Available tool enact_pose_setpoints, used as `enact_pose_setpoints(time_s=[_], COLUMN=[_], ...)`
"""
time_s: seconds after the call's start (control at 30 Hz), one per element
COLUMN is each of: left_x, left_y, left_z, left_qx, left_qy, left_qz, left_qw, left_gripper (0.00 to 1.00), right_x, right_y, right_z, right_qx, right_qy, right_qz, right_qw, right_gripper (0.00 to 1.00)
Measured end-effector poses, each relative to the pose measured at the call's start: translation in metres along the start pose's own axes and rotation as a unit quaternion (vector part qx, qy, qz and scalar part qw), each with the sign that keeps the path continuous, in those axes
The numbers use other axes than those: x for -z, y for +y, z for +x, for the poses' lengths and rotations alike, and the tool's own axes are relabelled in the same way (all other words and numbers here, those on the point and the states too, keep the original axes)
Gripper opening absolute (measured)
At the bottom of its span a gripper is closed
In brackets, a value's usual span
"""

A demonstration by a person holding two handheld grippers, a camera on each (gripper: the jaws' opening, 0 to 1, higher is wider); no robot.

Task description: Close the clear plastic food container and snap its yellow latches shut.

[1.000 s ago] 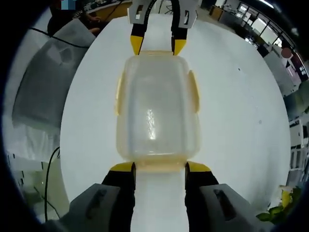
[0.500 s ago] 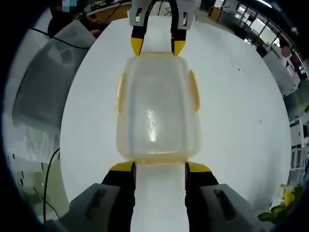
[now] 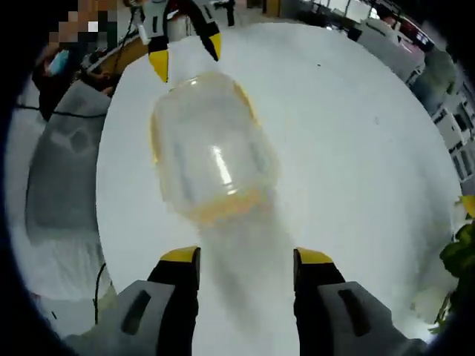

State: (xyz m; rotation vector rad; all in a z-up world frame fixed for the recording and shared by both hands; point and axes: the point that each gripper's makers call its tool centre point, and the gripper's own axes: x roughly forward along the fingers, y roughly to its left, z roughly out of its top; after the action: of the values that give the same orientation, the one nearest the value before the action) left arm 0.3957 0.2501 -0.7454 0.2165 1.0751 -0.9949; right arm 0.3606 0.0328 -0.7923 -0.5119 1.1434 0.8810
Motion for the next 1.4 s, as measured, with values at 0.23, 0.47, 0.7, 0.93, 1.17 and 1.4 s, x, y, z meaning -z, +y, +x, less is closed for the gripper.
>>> enact_pose_setpoints(time_s=[0.23,0.47,0.7,0.93,1.17,1.4], left_x=[-0.002,0.026,0.029,0.033,0.032,0.033], left_y=[-0.022,-0.019,-0.014,-0.008,-0.005,-0.005], left_z=[0.008,0.033,0.034,0.036,0.036,0.036], left_qx=[0.076,0.007,-0.011,-0.029,-0.034,-0.029], left_qy=[-0.049,-0.012,0.002,0.017,0.034,0.043], left_qz=[-0.322,-0.315,-0.310,-0.304,-0.315,-0.322], left_qw=[0.9422,0.9491,0.9508,0.9519,0.9479,0.9453], left_gripper=[0.49,0.40,0.27,0.20,0.17,0.15], right_x=[-0.052,-0.057,-0.052,-0.049,-0.050,-0.050], right_y=[0.017,0.022,0.034,0.038,0.039,0.040], right_z=[-0.021,-0.006,0.013,0.023,0.022,0.023], right_qx=[-0.127,-0.124,-0.110,-0.112,-0.124,-0.122], right_qy=[-0.132,-0.132,-0.088,-0.068,-0.067,-0.062], right_qz=[0.298,0.336,0.292,0.276,0.291,0.288], right_qw=[0.9368,0.9242,0.9461,0.9523,0.9464,0.9478], right_gripper=[0.45,0.43,0.41,0.37,0.36,0.35])
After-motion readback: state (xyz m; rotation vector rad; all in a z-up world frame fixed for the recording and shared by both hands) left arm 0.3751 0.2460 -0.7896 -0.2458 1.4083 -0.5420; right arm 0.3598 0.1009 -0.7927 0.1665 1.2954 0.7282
